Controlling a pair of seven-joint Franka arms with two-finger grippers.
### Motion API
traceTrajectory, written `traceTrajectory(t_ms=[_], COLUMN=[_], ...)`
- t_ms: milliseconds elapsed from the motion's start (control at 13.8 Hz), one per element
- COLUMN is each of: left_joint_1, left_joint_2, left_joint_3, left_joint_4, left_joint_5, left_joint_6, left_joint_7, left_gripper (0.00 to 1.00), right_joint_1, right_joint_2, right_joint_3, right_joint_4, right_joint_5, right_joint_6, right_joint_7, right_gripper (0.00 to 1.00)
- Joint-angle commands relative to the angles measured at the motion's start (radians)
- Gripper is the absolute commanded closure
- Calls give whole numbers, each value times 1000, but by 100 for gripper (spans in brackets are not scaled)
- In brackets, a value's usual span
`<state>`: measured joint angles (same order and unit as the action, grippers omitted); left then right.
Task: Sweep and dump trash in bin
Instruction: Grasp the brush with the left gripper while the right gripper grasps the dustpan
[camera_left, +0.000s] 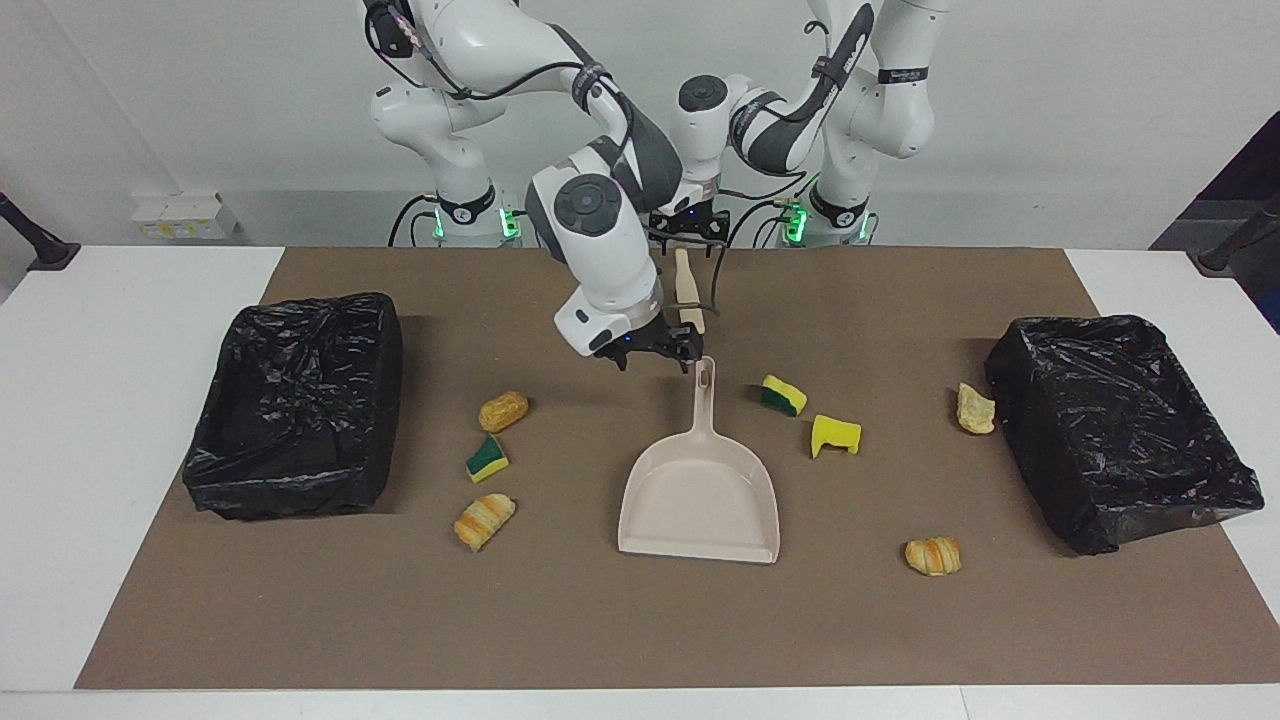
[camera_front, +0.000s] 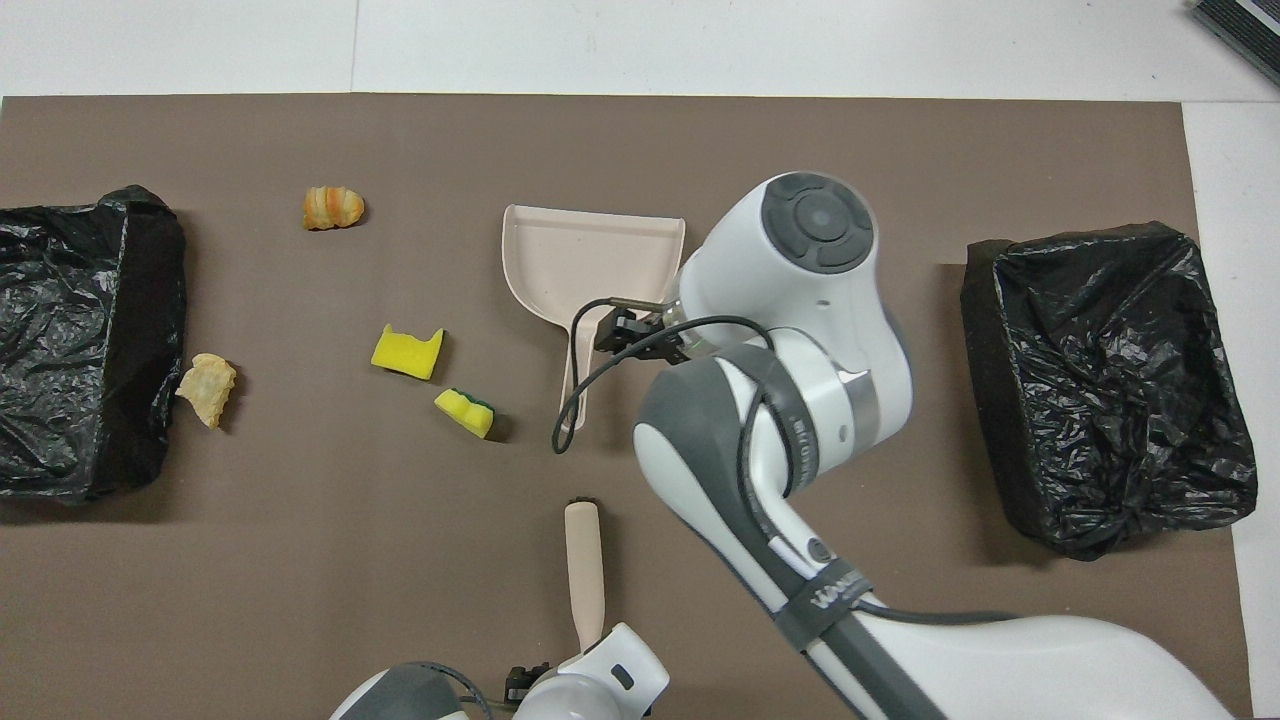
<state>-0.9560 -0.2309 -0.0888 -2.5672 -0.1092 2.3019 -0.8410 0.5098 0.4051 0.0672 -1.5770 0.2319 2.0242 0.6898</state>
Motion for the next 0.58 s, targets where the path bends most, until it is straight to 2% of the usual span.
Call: traceTrajectory(t_ms=[0,145,217,506], left_joint_1=[-23,-23,-21,22], left_joint_2=[-8,-11,-11,-16], left_joint_3=[17,17,17,24], left_joint_4=[1,-2,2,7], left_joint_5=[-9,-9,-9,-7], left_joint_6=[-1,-24,-62,-134], left_joint_7=[-9,0,5,6], left_gripper=[47,79,99,100], right_joint_1=[71,99,110,102], right_joint_2=[72,98,106,116], right_joint_3=[-7,-6,-4,-3], right_joint_4=[34,41,41,43], right_joint_5=[-31,-84,-113,-163], right_joint_6=[63,79,79,74], right_joint_7=[91,96,94,86], right_gripper=[0,0,0,3])
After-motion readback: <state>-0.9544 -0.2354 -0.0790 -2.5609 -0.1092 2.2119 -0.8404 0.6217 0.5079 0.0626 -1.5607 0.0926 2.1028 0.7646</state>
